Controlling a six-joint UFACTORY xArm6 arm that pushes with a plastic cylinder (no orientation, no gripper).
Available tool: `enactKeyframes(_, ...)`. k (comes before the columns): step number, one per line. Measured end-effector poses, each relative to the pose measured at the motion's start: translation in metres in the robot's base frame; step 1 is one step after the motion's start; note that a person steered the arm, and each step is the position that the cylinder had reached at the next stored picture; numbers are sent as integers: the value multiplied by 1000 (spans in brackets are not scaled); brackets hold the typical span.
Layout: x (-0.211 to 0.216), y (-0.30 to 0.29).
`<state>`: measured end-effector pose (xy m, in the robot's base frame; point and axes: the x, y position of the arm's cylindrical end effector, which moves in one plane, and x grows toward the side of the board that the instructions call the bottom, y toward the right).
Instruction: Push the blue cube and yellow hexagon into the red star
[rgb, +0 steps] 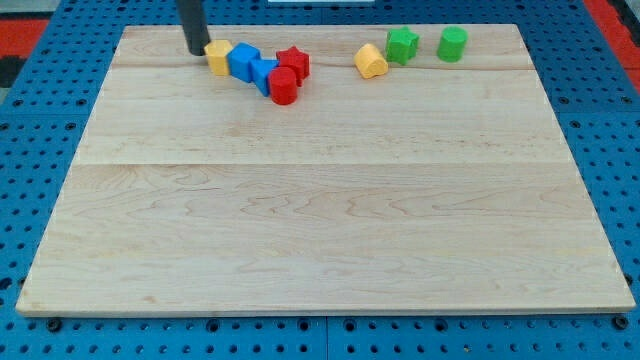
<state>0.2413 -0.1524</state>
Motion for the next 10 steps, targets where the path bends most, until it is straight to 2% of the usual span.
enactKeyframes(1, -17, 5)
enactKeyframes(2, -10, -30)
enactKeyframes(3, 18, -18)
enactKeyframes(5, 4, 48)
enactKeyframes(7, -37, 55)
enactKeyframes(10, -29, 138)
